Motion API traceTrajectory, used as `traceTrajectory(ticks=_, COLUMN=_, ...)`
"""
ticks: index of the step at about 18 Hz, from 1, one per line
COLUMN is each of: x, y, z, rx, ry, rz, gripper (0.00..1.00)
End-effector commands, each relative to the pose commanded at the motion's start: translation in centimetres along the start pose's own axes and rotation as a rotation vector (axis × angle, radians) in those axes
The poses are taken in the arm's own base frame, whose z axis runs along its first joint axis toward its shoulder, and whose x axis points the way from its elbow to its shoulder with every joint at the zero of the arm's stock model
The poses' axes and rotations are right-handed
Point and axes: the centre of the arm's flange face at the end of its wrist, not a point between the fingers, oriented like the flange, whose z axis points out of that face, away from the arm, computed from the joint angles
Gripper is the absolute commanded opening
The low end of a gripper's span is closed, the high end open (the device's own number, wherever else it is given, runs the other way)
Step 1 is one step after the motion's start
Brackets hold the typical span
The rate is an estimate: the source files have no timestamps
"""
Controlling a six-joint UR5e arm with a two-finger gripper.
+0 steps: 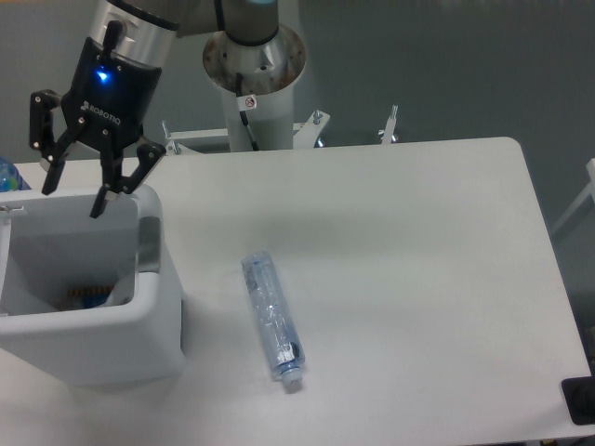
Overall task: Place the trash in the trash can
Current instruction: 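Open the gripper to drop the wrapper into the bin, then move the open gripper back over the clear water bottle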
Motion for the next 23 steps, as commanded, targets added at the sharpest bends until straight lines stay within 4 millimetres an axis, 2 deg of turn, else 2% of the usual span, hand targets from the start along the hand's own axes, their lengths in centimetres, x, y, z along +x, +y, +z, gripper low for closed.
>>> traceTrajectory(ticks=1, x=-2.0, y=-0.1, z=-0.2, rx=0.004, ry=-0.019, rz=-0.054, gripper=1.0)
traceTrajectory(ticks=2, x=-4.9, y=0.0, z=-0.4, rx=0.006, ry=-0.045, rz=-0.124, gripper=1.0)
traceTrajectory(ticks=5, x=-12.6, y=1.0, z=0.6, rx=-0.012, ry=-0.093, rz=-0.239, gripper=1.0)
traceTrajectory(ticks=7, x=-17.0, y=1.7, z=1.4, rx=-0.022, ry=-0.123, rz=-0.288, gripper=1.0)
traceTrajectory(ticks=9, x=-20.2, y=1.6, z=1.2, rx=-0.028, ry=-0.181, rz=-0.312, gripper=1.0)
traceTrajectory(ticks=11, x=-21.8, y=1.5, z=1.3, rx=-0.062, ry=-0.274, rz=-0.311, gripper=1.0)
traceTrajectory(ticks=12, x=-23.0, y=1.9, z=2.2, rx=-0.086, ry=-0.301, rz=-0.32, gripper=1.0)
traceTrajectory(ticks=15, x=-27.1, y=3.1, z=6.6, rx=-0.187, ry=-0.379, rz=-0.344, gripper=1.0)
traceTrajectory(ticks=16, x=-27.2, y=2.9, z=8.4, rx=-0.208, ry=-0.379, rz=-0.333, gripper=1.0)
traceTrajectory(ticks=18, x=-27.8, y=3.0, z=10.2, rx=-0.227, ry=-0.371, rz=-0.332, gripper=1.0)
traceTrajectory(ticks=21, x=-29.0, y=5.0, z=12.8, rx=-0.29, ry=-0.383, rz=-0.348, gripper=1.0)
traceTrajectory(ticks=23, x=-29.1, y=6.1, z=15.6, rx=-0.343, ry=-0.398, rz=-0.34, gripper=1.0)
